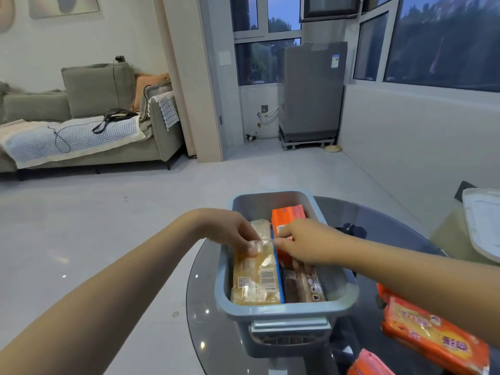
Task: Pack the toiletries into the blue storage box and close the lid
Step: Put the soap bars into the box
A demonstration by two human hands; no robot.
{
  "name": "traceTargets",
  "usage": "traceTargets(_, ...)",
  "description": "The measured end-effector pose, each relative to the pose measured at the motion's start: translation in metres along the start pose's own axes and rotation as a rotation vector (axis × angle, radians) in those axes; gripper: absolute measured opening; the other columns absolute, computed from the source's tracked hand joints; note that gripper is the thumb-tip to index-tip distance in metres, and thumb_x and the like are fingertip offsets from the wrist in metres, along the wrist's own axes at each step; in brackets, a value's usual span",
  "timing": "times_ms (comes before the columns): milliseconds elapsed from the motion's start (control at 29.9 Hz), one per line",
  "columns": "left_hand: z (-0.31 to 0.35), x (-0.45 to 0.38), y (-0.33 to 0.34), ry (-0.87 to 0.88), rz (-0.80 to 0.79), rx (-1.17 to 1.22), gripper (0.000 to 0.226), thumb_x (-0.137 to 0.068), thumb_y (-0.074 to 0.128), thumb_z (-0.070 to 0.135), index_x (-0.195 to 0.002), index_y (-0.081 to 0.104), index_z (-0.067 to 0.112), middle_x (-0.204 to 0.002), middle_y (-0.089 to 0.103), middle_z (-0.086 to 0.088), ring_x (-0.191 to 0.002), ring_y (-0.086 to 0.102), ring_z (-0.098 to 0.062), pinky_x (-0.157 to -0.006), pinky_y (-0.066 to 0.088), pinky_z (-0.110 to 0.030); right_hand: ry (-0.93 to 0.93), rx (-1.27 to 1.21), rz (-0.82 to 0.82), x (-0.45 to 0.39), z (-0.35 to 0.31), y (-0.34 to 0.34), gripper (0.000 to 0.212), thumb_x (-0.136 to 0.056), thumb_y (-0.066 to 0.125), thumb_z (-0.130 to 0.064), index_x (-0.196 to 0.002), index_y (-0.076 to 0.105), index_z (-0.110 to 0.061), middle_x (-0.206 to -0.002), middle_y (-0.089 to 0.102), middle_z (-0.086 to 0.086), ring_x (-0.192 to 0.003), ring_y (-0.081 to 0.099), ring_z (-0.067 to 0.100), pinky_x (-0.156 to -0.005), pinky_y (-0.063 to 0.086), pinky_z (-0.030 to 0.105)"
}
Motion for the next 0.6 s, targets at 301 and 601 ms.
traceTargets(301, 0.023, -0.029, 0.011, 0.054, 0.337, 0.147, 0.035, -0.091, 0.056, 0.037, -0.107, 0.07, 0.009, -0.097, 0.073, -0.011, -0.08, 0.06, -0.018, -0.075, 0.048, -0.034, -0.089, 0.527, 0.164, -0.013, 0.034, -0.02, 0.043, -0.083, 0.05, -0.058, -0.124, 0.052, -0.047, -0.129, 0.054, -0.003, -0.119, 0.037, 0.02, -0.097, 0.022, 0.04)
traceTargets(601, 0.031, -0.049, 0.019, 0.062, 0.41, 0.306, 0.039, -0.086, 0.064, 0.037, -0.105, 0.07, 0.004, -0.101, 0.073, -0.016, -0.097, 0.068, -0.029, -0.091, 0.052, -0.045, -0.05, 0.212, 0.235, -0.024, 0.049, -0.01, 0.043, -0.085, 0.063, -0.029, -0.128, 0.056, -0.028, -0.128, 0.05, 0.008, -0.118, 0.044, 0.024, -0.1, 0.039, 0.035)
Point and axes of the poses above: each hand's wrist, its own x-axis away from the middle knuckle, its own y-axis out of the palm, z = x × y, the point moved 1 cm from there along -x, towards the middle knuckle
